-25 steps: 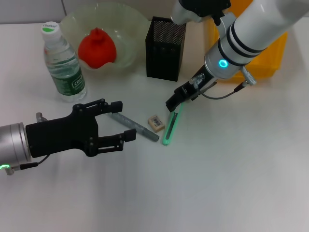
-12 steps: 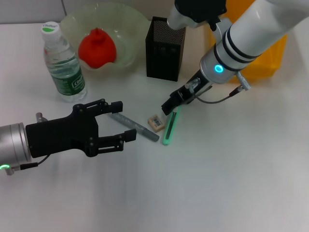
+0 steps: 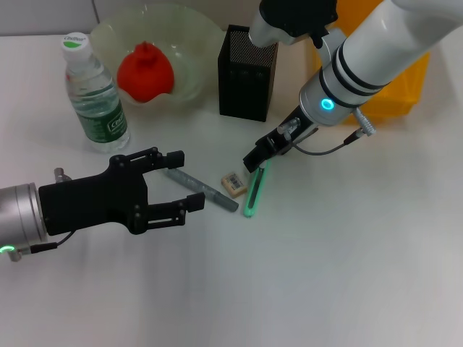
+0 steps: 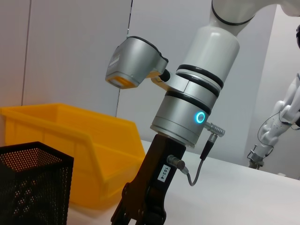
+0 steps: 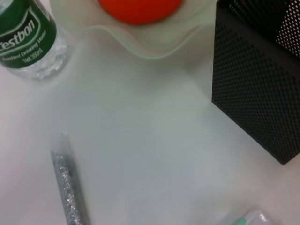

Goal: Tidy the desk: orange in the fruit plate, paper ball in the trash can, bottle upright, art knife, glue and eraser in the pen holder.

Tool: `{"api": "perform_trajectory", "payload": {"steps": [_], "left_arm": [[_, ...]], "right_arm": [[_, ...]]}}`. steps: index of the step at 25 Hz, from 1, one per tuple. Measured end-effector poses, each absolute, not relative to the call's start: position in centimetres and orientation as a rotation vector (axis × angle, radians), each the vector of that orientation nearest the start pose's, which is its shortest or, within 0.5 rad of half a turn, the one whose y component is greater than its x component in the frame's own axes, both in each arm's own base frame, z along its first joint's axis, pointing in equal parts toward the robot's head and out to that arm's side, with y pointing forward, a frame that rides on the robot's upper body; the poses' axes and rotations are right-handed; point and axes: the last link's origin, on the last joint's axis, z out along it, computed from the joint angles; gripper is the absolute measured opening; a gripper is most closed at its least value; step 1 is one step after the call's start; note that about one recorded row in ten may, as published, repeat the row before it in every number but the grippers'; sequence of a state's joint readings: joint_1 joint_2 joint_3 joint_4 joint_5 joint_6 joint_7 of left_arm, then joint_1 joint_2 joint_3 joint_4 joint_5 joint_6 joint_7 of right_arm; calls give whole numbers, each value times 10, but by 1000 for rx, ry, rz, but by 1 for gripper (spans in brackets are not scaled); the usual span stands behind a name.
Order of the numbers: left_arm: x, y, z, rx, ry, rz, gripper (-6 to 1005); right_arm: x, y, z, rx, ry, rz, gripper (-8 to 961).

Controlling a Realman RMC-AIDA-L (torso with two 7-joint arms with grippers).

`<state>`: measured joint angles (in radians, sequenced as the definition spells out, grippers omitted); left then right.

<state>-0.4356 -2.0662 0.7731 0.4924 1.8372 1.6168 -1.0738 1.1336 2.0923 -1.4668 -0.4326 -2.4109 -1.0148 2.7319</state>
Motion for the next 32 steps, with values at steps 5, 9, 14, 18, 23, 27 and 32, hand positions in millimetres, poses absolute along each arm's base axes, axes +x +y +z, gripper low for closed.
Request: {"api": "perform_trajectory", "payload": {"steps": [5,9,14,18,23,27,32], "left_arm": [[-279,288,-21,-2721,-444,-868,810],[-278,288,-21,-2720,-443,-868,810],[-278,288,-20,-2719,-444,-870,810],[-278,288,-20,-2719,-444,-869,810],[-278,288,-20,-2718,-445,-868,810],[-278,288,-20,-2719,-445,-869,810],[-278,288,-20,-2719,-445,-870,811]], "right_arm": [[147,419,-104,-2496,1135,-445,721],[146,418,-105,-2498,1131,-446,718],[146,418,-105,-2499,1129,-450,716],[146,418,-105,-2502,1129,-454,713],[145,417,-105,-2506,1130,-460,711],[144,415,-105,-2514,1132,-469,686],[144,415,-105,-2515,1133,-471,570]]}}
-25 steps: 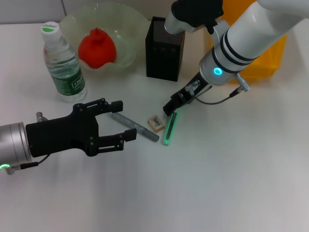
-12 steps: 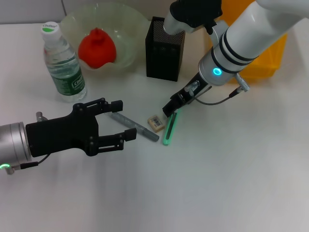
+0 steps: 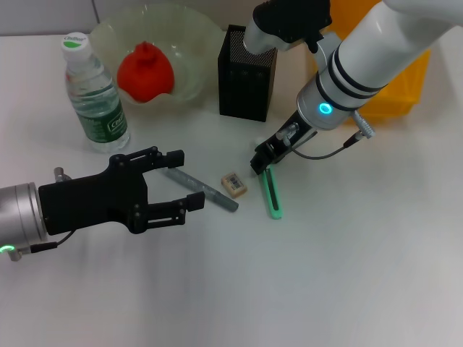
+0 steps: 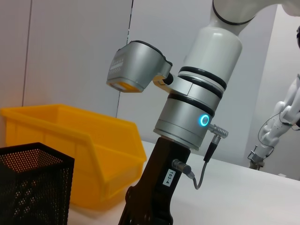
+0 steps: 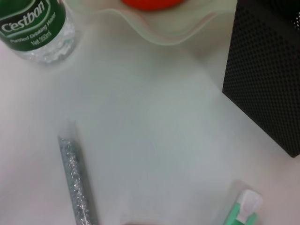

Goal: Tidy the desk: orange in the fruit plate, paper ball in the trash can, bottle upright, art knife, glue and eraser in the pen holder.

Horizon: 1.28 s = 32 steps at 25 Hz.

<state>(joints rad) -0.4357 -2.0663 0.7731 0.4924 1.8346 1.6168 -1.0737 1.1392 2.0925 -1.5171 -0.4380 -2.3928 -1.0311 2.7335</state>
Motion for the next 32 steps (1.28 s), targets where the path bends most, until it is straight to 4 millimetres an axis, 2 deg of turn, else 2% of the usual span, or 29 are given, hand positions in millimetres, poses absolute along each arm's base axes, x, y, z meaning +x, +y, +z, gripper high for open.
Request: {"api": "perform_trajectory", "payload": {"steps": [8,19,32], "left_arm": [[-278,288,-20,-2719,-443,-869,811],[-279,288,-20,-2718,-437,-867,810],[-278,290,-20,-2716,-434,-864,810]], "right_arm": [[142,415,-105,-2522,1125,-477,408],[141,414,-105,-2528,1109,-499,259],[139,413,-105,-2536,1098,-523,240]]}}
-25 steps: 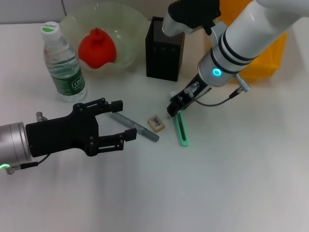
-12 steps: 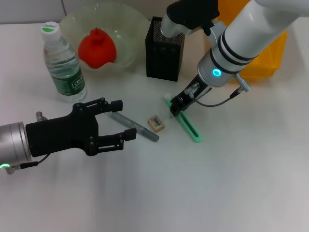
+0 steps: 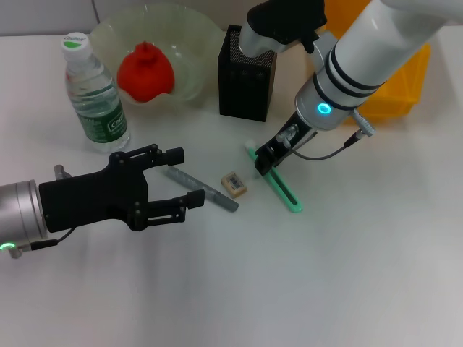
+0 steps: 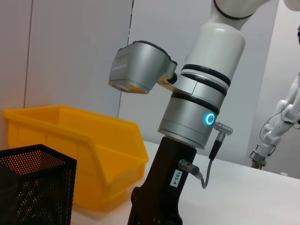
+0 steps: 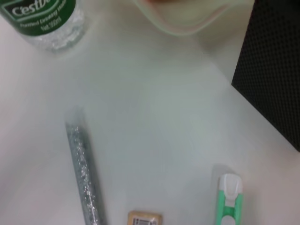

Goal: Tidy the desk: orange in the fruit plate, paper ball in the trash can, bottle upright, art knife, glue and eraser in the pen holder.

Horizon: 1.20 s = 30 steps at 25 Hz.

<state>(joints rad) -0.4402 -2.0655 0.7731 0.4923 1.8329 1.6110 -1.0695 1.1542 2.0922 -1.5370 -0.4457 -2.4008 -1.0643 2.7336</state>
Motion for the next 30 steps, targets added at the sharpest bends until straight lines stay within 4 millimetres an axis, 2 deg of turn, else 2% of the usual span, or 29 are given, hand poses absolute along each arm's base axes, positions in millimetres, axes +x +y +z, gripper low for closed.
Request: {"api": "perform_trajectory", "payload": {"steps": [8,11,21,30], "left_arm": [[-277,291,-19,-2719,-427,-864,811],[-277,291,-19,-2719,-427,-865,811],[-277,291,-19,-2719,-423,-867,811],[-277,291,-18,-2719,-418,-865,811]], "right_arm": [[140,410,-106,-2541,1073,-566,238],[139,410,-106,-2541,1073,-567,198],[139,409,-106,-2545,1066,-594,169],[139,408,-107,-2546,1050,-614,171]]}}
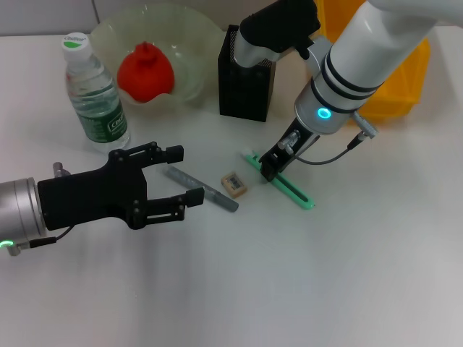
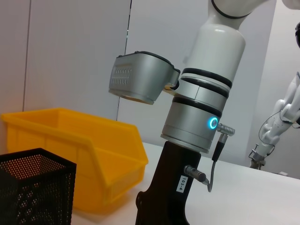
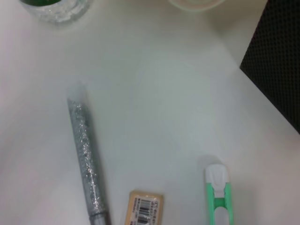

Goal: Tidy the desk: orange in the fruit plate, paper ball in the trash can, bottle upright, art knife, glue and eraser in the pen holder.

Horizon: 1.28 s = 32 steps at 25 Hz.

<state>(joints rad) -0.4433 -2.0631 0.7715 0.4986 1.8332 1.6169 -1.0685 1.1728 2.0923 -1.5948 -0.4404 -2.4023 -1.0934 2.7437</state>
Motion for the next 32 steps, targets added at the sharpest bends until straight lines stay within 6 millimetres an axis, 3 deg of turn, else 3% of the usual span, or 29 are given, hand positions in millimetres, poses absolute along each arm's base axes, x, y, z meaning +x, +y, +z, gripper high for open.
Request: {"api": "perform_trajectory", "payload": {"steps": [14,16,28,32], "left_arm": [[-276,291,-18,-2718,-416,-864,810],[-277,291,-18,-2719,-416,-864,810],[-277,291,-18,-2718,-417,-864,810],[-277,291,-18,-2717,-418,-863,810]], "right_arm": [[141,405,-107,-2555,1045,-649,181],[141,405,-107,-2556,1039,-655,234],[140,404,-107,-2563,1025,-643,192],[127,406,-100,-2598,981,-532,168]]}}
